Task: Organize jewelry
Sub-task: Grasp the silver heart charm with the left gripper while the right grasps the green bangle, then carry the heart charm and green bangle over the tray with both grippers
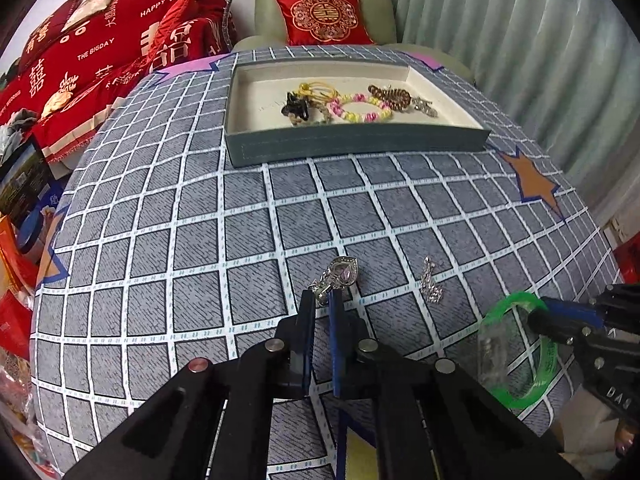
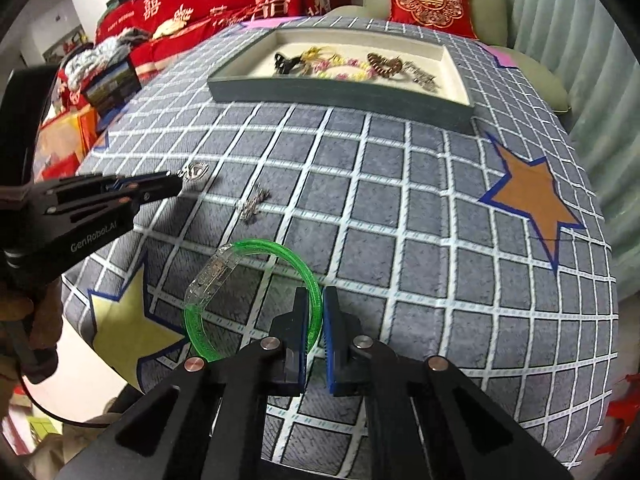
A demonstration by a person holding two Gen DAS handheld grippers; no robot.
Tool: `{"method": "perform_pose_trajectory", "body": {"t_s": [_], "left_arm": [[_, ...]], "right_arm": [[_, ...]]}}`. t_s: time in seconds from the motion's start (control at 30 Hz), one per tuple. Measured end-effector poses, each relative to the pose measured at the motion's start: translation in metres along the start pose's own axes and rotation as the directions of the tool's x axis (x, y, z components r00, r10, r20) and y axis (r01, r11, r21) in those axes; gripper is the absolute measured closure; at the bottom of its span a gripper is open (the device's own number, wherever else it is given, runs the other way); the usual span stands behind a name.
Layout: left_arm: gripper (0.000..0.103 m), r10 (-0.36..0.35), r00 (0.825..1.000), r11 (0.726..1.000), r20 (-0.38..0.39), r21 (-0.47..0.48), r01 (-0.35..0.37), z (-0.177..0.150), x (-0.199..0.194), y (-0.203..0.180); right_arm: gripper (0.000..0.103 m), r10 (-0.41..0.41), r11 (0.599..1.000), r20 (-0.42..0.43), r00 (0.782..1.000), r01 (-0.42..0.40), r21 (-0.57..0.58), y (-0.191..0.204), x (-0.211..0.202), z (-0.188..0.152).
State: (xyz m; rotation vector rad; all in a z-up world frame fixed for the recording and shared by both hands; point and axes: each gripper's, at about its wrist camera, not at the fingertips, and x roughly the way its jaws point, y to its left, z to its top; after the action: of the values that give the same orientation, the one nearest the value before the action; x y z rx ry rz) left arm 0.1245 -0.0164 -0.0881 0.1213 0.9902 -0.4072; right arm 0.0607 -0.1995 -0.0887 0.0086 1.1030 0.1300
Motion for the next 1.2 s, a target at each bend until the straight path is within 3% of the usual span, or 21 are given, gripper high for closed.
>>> {"method": "perform_pose_trajectory", "body": {"t_s": [0.43, 0.77, 0.97, 1.2], "left_arm": [[0.088, -0.017, 0.997, 1.0, 0.073, 0.001, 0.017, 0.037, -0.031, -0.004], [0.088, -0.014, 0.992, 1.0, 0.125, 0.008, 0.014, 0.098, -0.035, -0.004], [0.088, -0.001, 0.991, 1.0, 0.137, -0.017, 0.003, 0.139, -0.02, 0.001], [0.088, 0.041, 0.994, 0.999, 0.106, -0.025, -0.038, 0.173, 0.024, 0.007]], "right_arm": [[0.096, 0.016, 0.999, 0.083, 0.996, -0.019, 0.039, -0.028, -0.024, 0.039], [0.096, 0.03, 0.997, 0.135, 0.99, -0.039, 0.061, -0.056, -0.03, 0.109], [0.096, 0.026, 0.996, 0.144, 0.989, -0.037, 0.076, -0.072, -0.018, 0.158], [0.096, 0.002, 0.994, 0.116, 0.993, -0.015, 0.11, -0.089, 0.018, 0.196]]}}
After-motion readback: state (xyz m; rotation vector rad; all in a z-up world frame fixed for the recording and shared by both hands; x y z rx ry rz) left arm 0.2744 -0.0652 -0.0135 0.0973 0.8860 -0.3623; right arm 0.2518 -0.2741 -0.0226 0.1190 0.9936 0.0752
